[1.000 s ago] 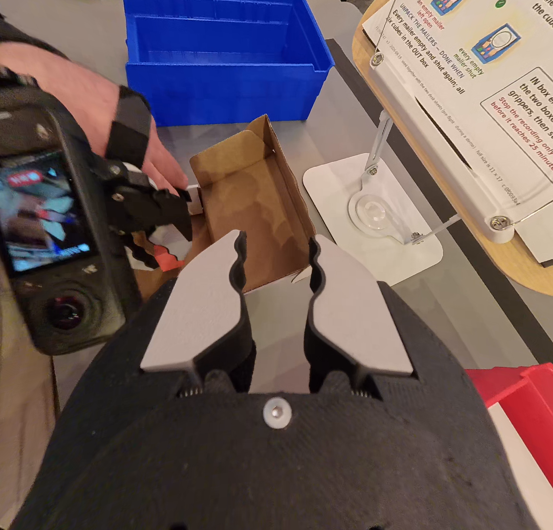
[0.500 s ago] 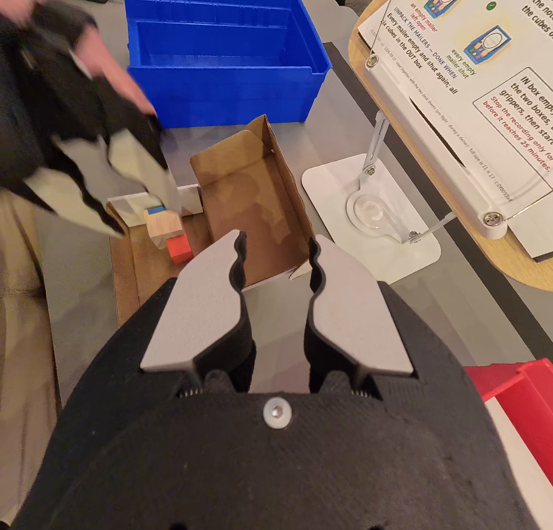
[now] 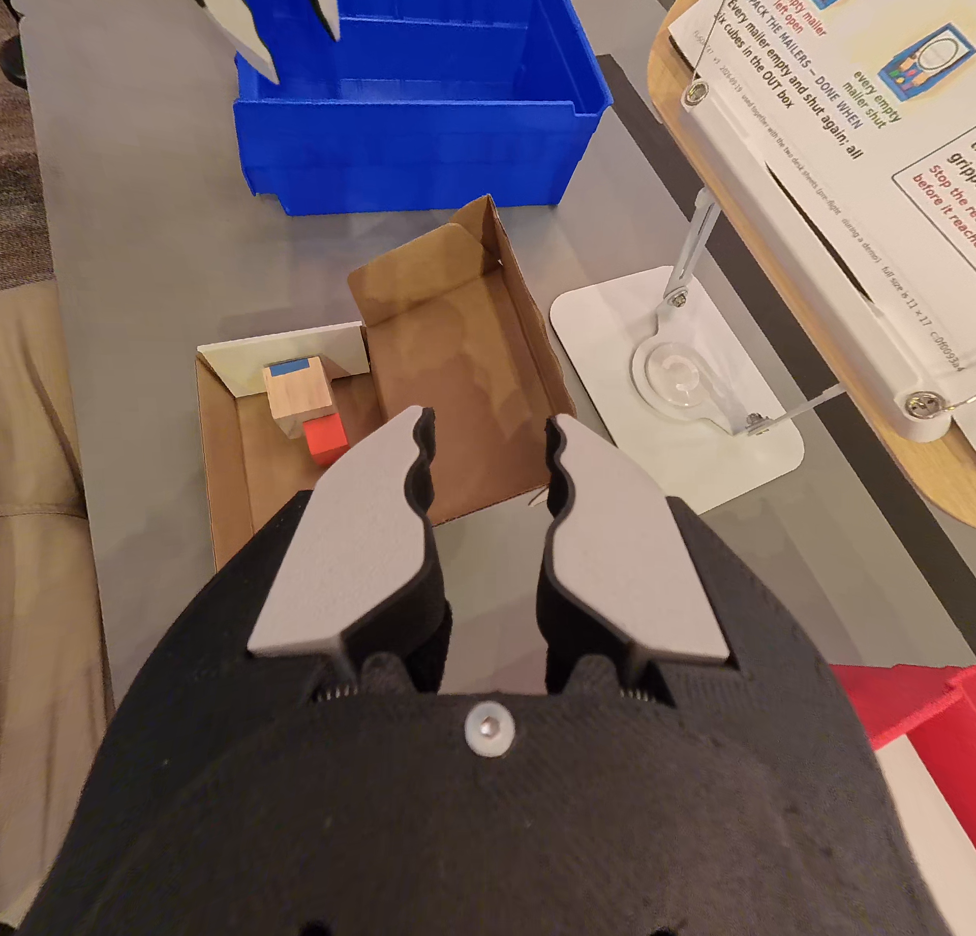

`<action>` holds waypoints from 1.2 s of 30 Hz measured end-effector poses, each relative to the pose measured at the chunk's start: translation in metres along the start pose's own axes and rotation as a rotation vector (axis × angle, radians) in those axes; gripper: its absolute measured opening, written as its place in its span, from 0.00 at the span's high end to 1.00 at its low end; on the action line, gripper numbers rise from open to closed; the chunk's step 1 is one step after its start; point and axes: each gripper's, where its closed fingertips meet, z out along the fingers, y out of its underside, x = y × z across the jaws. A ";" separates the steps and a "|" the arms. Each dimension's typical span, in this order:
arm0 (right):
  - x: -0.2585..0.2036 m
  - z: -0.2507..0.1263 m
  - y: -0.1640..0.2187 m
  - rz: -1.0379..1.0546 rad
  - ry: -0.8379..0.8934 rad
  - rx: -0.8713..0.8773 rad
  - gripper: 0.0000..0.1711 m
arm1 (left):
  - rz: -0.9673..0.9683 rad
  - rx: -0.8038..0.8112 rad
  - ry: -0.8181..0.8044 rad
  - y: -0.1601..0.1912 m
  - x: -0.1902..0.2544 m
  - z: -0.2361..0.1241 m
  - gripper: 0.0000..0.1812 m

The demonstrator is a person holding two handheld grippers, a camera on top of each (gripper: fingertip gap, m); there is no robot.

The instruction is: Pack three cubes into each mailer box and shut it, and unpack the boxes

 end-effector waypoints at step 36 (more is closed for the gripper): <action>-0.002 0.002 0.005 -0.003 -0.008 -0.025 0.77 | 0.145 0.347 0.076 -0.228 0.117 -0.056 0.85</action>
